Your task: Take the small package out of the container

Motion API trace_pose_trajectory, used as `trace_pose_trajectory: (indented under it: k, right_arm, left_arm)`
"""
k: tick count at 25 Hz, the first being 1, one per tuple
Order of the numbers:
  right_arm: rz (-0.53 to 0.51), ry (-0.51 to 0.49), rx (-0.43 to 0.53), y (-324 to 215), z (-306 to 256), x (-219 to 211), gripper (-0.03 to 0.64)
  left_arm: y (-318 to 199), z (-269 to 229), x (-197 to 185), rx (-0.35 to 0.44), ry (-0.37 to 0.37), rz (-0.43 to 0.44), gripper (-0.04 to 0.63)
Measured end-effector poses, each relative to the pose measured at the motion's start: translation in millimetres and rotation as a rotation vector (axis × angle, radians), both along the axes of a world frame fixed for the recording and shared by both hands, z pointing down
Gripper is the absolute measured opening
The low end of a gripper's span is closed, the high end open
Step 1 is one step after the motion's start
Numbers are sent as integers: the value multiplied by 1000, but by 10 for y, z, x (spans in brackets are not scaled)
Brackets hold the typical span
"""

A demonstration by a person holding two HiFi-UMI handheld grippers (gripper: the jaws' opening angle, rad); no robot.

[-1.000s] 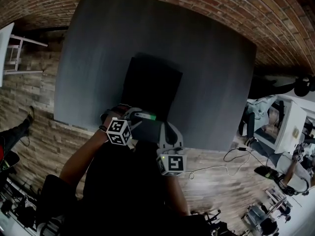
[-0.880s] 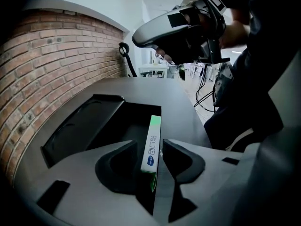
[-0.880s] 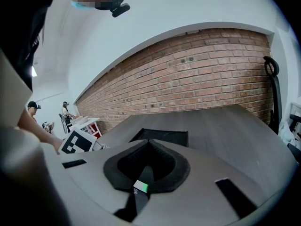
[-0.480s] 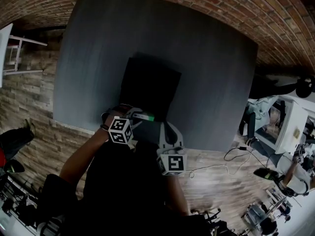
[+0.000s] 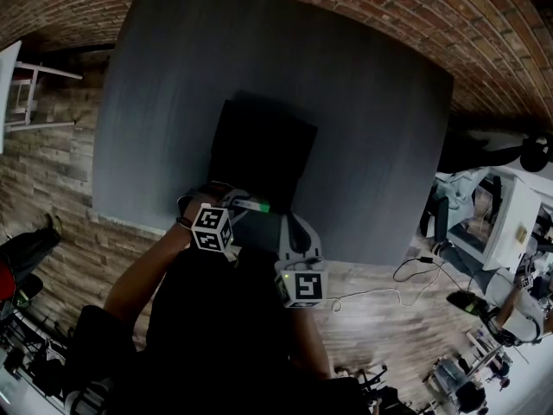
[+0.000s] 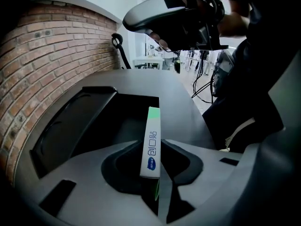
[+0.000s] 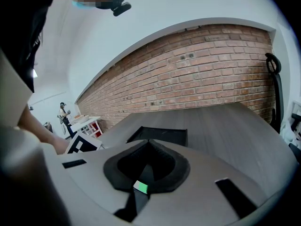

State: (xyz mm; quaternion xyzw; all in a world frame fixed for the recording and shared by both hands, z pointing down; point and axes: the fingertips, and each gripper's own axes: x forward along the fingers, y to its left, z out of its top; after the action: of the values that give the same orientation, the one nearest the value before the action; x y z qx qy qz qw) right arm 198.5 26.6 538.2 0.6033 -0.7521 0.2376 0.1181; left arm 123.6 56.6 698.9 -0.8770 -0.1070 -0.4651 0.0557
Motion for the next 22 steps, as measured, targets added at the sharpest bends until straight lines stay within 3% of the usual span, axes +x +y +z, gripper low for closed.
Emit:
trace_pose_trajectory:
  k: [22]
  right_arm:
    - [7,7,-5,80,-62,-27,25]
  left_arm:
    - [-17,-194,-23,34,31,-30,124]
